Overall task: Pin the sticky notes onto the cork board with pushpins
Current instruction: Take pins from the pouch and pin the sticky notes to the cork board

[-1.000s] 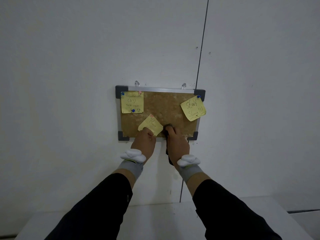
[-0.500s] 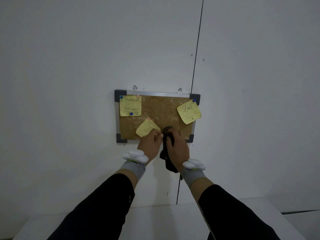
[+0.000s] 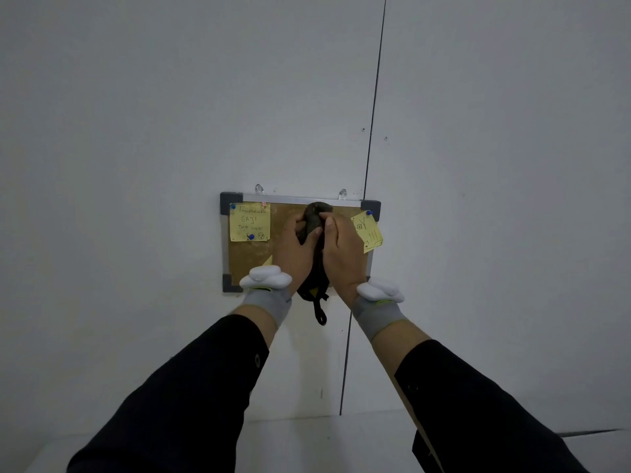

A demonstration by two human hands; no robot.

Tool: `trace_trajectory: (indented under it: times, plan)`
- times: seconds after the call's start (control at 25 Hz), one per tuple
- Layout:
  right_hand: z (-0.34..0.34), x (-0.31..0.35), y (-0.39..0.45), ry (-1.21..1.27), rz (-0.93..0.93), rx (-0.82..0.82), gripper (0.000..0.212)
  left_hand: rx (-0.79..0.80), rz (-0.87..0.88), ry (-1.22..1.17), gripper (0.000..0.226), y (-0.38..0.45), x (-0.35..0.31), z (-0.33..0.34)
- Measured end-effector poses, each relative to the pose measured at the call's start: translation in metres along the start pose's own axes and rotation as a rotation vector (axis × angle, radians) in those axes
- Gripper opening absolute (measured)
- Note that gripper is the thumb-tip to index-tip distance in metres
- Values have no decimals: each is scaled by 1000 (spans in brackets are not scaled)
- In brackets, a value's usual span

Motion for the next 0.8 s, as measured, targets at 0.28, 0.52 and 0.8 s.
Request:
trace_trajectory:
  times: [0.28, 0.52, 0.8]
  plan:
    - [-10, -8, 44, -500, -130, -13, 31, -4, 247, 199, 36, 33, -34, 34]
    - [-2, -9, 47, -616, -269, 86, 26, -64, 235, 470, 34, 42, -34, 42]
    - [3, -13, 51, -521, -170, 70, 34, -175, 198, 778, 28, 45, -39, 20]
Point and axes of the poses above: each hand's wrist, its own y-axis towards the middle knuckle, its own z-axis out of the palm, x = y × z, the point moved 7 cm from there along y, towards the middle knuckle, and after that the axes turned 11 degrees about -y, right-handed, at the moved point
